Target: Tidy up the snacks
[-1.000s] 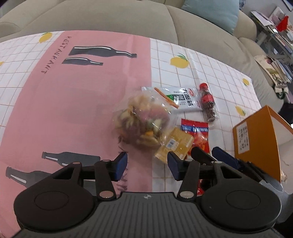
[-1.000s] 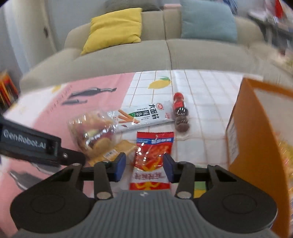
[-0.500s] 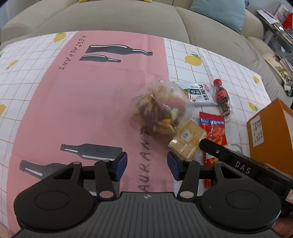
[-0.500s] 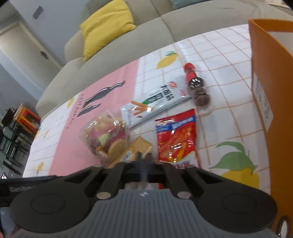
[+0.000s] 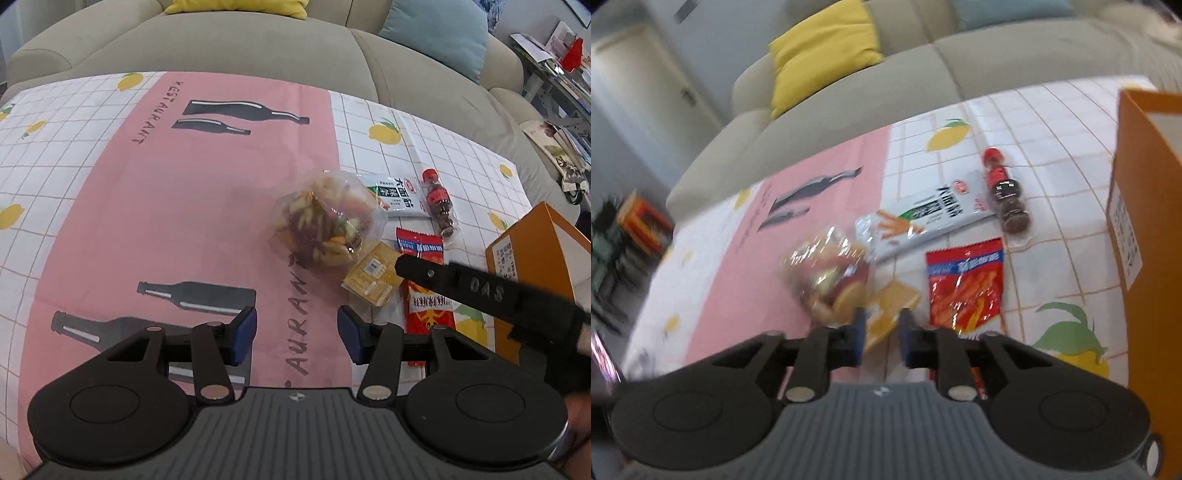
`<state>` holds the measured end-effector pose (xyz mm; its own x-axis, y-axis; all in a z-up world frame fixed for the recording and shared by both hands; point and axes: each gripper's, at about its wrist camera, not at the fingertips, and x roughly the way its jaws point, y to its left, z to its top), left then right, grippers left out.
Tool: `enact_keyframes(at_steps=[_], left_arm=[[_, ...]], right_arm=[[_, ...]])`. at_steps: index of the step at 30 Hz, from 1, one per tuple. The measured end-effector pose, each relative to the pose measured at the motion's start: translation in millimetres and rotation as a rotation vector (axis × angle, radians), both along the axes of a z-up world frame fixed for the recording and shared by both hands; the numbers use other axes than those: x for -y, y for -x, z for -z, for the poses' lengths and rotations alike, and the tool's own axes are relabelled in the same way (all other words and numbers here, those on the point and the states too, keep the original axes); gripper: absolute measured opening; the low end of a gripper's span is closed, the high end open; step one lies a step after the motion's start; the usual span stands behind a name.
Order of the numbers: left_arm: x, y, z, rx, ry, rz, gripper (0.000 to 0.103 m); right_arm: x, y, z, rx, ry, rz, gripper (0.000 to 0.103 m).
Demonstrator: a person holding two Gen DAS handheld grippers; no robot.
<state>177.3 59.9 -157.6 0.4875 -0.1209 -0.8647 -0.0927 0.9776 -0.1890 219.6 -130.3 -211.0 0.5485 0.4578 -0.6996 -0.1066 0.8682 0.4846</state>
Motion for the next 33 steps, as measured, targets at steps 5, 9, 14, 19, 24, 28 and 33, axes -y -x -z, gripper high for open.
enact_keyframes(at_steps=[5, 9, 14, 19, 24, 28, 33], left_arm=[[2.5, -2.7, -4.3, 0.025, -0.008, 0.050, 0.058], [0.8, -2.9, -3.2, 0.023, -0.007, 0.068, 0.054], [-4.5, -1.0, -1.2, 0.009, -0.006, 0.048, 0.053], [-9.9, 3.7, -7.1, 0.014, 0.031, 0.047, 0.053], [-11.3, 19.9, -11.8, 0.006, 0.075, 0.062, 0.057], [-5.4, 35.3, -10.5, -0.007, 0.087, 0.057, 0.078], [-2.8, 41.0, -11.2, -0.031, 0.151, -0.001, 0.081]], right_arm=[[3.9, -18.3, 22.3, -0.137, -0.104, 0.069, 0.031], [9.1, -16.5, 34.1, -0.203, -0.194, 0.097, 0.027], [4.0, -8.5, 25.8, -0.168, -0.195, 0.087, 0.006], [-4.0, 5.7, 14.2, -0.159, -0.171, 0.067, 0.002], [-14.1, 52.9, 1.1, -0.165, -0.131, 0.032, 0.001], [-18.1, 82.9, -1.4, -0.161, -0.102, 0.012, 0.002], [-22.9, 97.5, -10.5, -0.104, 0.037, -0.059, 0.015]])
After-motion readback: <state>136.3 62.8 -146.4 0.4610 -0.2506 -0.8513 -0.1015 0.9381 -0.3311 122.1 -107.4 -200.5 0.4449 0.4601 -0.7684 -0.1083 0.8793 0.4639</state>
